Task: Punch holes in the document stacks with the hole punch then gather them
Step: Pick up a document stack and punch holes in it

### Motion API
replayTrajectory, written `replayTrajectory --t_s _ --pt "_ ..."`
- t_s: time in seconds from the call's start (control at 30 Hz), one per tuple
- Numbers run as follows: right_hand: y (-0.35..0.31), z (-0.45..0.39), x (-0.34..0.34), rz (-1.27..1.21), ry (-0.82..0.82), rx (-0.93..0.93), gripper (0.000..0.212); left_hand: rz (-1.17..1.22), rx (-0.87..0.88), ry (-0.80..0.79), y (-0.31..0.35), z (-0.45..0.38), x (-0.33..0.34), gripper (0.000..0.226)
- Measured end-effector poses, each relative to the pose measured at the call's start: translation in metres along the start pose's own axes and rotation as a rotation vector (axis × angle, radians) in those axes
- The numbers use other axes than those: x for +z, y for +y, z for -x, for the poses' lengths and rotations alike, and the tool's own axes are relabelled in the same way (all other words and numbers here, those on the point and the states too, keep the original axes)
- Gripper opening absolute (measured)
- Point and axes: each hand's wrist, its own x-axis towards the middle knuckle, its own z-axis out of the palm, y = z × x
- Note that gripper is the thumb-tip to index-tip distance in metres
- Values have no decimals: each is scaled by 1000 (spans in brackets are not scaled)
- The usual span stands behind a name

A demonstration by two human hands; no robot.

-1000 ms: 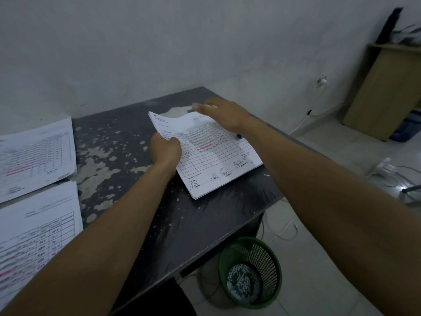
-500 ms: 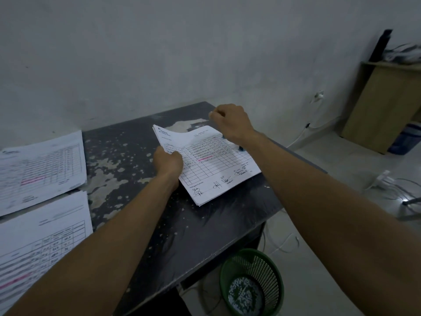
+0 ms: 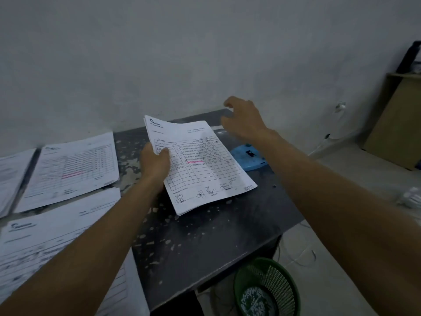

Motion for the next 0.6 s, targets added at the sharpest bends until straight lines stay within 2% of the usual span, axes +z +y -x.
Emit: replayTrajectory --t_s 0.2,0.37,0.43,0.53,0.6 --pt "-32 5 49 -116 -34 -110 28 36 17 49 3 -24 -38 25" --pt "-31 7 93 -214 -185 209 30 71 48 71 -1 -47 -61 31" --pt "-29 3 104 -307 -226 320 20 82 20 73 -4 -60 -66 32" --pt "-26 -6 112 -460 -238 482 17 93 -16 54 -8 -80 -68 33" --pt "-24 -14 117 -475 -230 509 6 64 -32 46 -10 -95 -66 33"
